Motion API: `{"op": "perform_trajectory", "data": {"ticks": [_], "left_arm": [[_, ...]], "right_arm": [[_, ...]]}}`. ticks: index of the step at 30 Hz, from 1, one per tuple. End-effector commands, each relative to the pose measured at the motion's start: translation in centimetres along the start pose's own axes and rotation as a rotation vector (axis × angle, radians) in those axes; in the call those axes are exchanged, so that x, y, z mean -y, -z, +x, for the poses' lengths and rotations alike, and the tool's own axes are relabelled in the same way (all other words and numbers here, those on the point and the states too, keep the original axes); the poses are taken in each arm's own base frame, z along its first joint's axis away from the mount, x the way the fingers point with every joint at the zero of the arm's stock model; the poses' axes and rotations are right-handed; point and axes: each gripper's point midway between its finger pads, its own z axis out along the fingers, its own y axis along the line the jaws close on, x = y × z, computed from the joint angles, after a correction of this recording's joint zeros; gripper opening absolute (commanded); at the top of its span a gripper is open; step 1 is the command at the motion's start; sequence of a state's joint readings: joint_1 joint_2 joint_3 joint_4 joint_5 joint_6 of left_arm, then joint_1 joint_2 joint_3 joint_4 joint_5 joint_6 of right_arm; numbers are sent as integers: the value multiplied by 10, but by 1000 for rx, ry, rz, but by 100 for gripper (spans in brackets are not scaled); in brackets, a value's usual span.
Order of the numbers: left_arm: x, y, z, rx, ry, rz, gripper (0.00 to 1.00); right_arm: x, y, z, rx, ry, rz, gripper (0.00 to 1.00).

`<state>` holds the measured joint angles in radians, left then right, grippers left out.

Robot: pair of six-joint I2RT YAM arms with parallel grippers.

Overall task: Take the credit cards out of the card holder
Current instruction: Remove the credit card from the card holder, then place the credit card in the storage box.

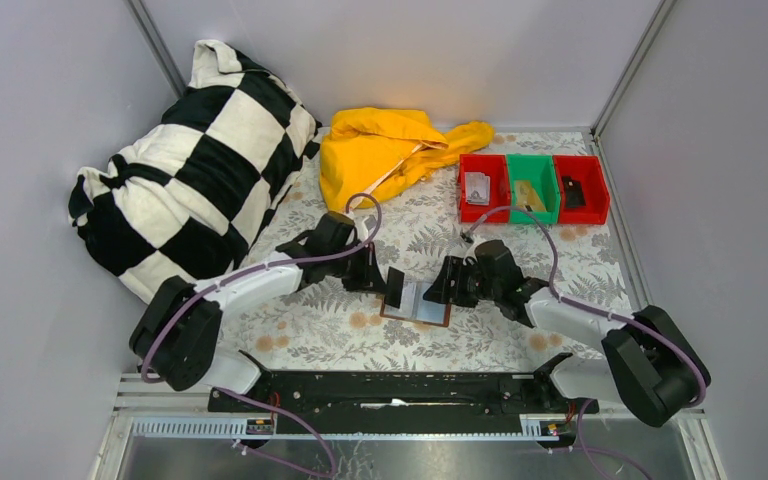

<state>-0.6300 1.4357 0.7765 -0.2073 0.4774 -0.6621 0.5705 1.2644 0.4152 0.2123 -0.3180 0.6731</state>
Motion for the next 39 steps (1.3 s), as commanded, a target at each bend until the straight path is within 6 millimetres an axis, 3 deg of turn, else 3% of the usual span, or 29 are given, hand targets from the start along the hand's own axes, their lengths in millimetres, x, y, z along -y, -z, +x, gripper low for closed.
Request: {"op": "perform_trajectory", "data": {"ticks": [1, 8, 15, 21, 27, 34, 37, 39], "left_arm": [[35, 29, -21, 44, -121, 96, 0], [70, 54, -26, 17, -168, 258, 0], [87, 68, -26, 16, -140, 412, 0], [97, 74, -27, 36, -137, 473, 0], [99, 74, -27, 31, -129, 492, 0], [97, 71, -26, 25, -126, 482, 0], [87, 67, -29, 40, -116, 414, 0], [77, 65, -34, 58, -112, 332, 19]], "right_arm": [[-58, 19, -21, -3, 112, -195, 66], [-101, 40, -46, 58, 31, -456, 69], [-113, 49, -51, 61, -8, -579, 69], [-130, 61, -52, 67, -42, -716, 63], [-142, 67, -56, 54, -75, -819, 35], [-156, 82, -61, 71, -108, -935, 12], [-153, 79, -65, 67, -114, -899, 2], [-142, 72, -70, 80, -110, -809, 0]]}}
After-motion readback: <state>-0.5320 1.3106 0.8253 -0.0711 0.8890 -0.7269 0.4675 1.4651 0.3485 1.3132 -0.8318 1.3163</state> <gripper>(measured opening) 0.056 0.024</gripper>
